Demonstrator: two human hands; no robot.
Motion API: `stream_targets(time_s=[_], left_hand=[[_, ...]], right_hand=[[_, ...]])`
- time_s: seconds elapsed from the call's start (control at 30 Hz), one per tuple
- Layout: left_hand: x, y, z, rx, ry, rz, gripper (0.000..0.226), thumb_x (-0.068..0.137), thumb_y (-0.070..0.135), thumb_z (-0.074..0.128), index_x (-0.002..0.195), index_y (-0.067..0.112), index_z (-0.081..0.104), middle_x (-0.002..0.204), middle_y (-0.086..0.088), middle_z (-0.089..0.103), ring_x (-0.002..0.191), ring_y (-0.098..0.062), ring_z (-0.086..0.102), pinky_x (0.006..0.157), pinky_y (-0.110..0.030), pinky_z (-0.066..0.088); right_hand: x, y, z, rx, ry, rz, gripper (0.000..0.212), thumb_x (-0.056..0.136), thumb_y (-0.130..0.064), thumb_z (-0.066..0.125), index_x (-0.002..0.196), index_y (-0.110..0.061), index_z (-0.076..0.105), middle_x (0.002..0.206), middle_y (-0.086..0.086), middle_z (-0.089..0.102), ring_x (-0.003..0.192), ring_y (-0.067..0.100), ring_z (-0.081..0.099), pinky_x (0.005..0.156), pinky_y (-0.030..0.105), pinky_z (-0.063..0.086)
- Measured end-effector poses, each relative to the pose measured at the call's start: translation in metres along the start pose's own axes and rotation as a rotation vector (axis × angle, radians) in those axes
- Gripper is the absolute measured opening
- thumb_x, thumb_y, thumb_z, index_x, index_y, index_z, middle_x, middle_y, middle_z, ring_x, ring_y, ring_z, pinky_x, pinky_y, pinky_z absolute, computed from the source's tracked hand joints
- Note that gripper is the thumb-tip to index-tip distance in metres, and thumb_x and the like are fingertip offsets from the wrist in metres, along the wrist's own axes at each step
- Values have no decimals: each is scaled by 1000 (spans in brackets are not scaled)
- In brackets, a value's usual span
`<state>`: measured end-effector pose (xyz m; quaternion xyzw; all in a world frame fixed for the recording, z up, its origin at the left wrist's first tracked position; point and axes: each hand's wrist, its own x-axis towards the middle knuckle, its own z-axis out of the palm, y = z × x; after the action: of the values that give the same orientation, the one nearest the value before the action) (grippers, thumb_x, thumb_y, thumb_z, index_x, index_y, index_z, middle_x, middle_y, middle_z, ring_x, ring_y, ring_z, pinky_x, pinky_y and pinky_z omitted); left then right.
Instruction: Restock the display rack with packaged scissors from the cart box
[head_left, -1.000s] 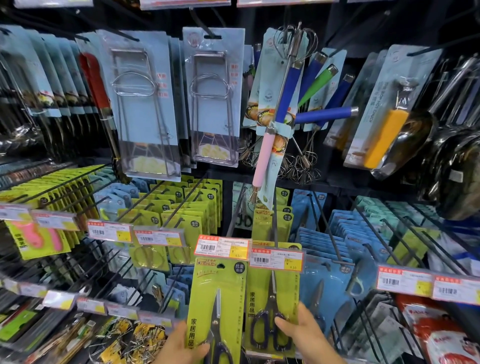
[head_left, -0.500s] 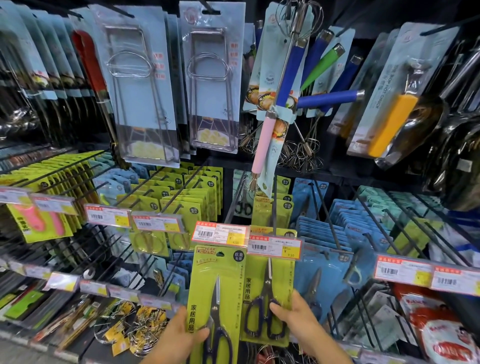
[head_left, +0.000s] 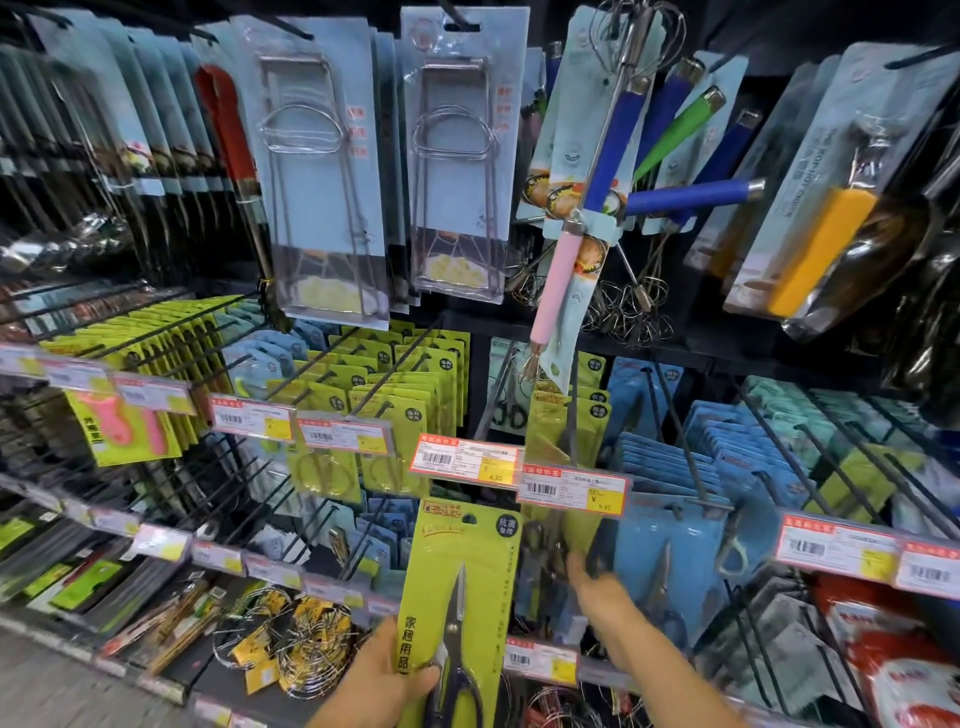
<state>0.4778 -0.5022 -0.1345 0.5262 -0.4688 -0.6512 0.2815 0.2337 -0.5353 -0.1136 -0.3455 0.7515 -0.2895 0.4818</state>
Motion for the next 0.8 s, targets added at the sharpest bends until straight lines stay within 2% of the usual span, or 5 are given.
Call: stream_targets(time_s=[0.1,0.2,0.4,0.5,0.8], left_hand=[[2,-1,10,77,-38,-35,68,66,12,83,121,22,45,106,2,64,103,-17,60,94,-27,47],[6,0,24,124,-26,-47,54,77,9,73,123,12,45,99,8,56,89,-4,57,78,-8,49],[15,12,47,61,-127,-86,50,75,4,73,118,18,52,106,-5,70,104,-20,64,105,-40,42],[25,25,62,48,-112,-55,42,79,8,72,114,18,50,109,0,68,101,-11,63,89,-24,52],[52,38,75,46,-88,6,69,83,16,68,141,15,31,137,-3,51,121,-18,54,102,-35,47]], right_hand=[[-13,6,4,-76,-69,-9,70,93,-56,33,136,-1,41,140,18,46,127,32,46,109,39,36],[-20,21,9,116,-290,-6,89,65,-80,52,133,-23,50,139,2,50,127,26,49,109,46,38],[-39,37,4,181,-184,-268,26,79,-8,71,101,-22,66,96,-1,75,96,18,67,83,26,54],[-42,23,-7,181,-82,-308,22,84,-4,64,96,-23,63,96,1,72,94,20,66,83,28,55],[-35,0,-19,177,36,-345,12,90,-10,58,93,-21,61,96,3,71,90,17,66,80,29,55]])
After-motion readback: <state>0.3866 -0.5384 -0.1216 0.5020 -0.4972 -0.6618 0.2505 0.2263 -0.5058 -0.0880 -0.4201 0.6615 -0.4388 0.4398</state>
